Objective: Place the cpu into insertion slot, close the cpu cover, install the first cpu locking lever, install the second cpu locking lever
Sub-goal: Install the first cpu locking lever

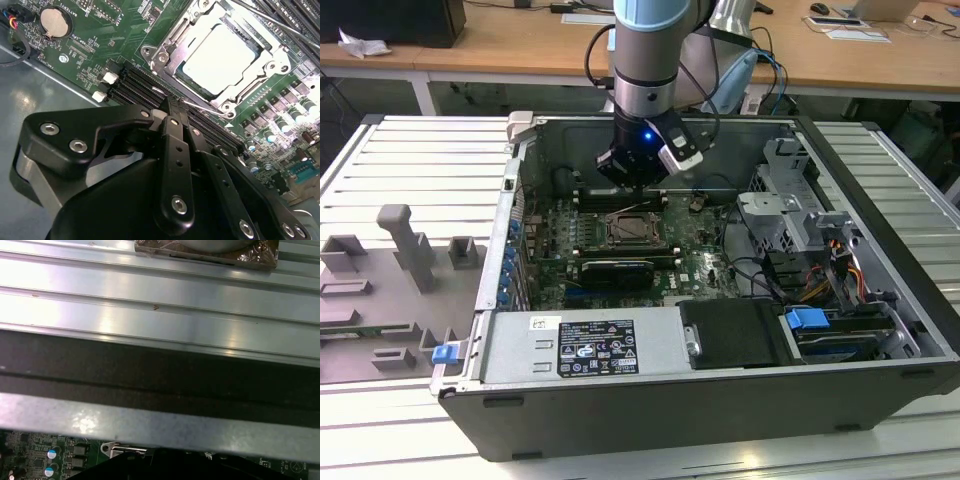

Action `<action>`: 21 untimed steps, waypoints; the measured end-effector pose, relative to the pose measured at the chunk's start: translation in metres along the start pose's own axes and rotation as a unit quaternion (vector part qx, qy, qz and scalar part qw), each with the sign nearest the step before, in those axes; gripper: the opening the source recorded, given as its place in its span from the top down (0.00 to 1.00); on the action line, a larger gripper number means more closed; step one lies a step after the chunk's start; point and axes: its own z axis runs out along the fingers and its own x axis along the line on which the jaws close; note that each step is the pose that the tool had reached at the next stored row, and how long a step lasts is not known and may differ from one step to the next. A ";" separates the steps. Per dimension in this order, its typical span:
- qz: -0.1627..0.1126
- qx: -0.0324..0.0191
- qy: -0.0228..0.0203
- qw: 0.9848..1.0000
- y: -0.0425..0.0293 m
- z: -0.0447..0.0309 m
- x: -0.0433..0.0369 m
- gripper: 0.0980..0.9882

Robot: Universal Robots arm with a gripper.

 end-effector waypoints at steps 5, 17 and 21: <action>0.000 0.000 0.000 1.000 0.0000 0.0002 -0.0001 0.99; 0.000 0.001 0.000 1.000 -0.0014 0.0108 -0.0031 0.99; 0.000 0.005 0.001 1.000 -0.0019 0.0149 -0.0036 0.99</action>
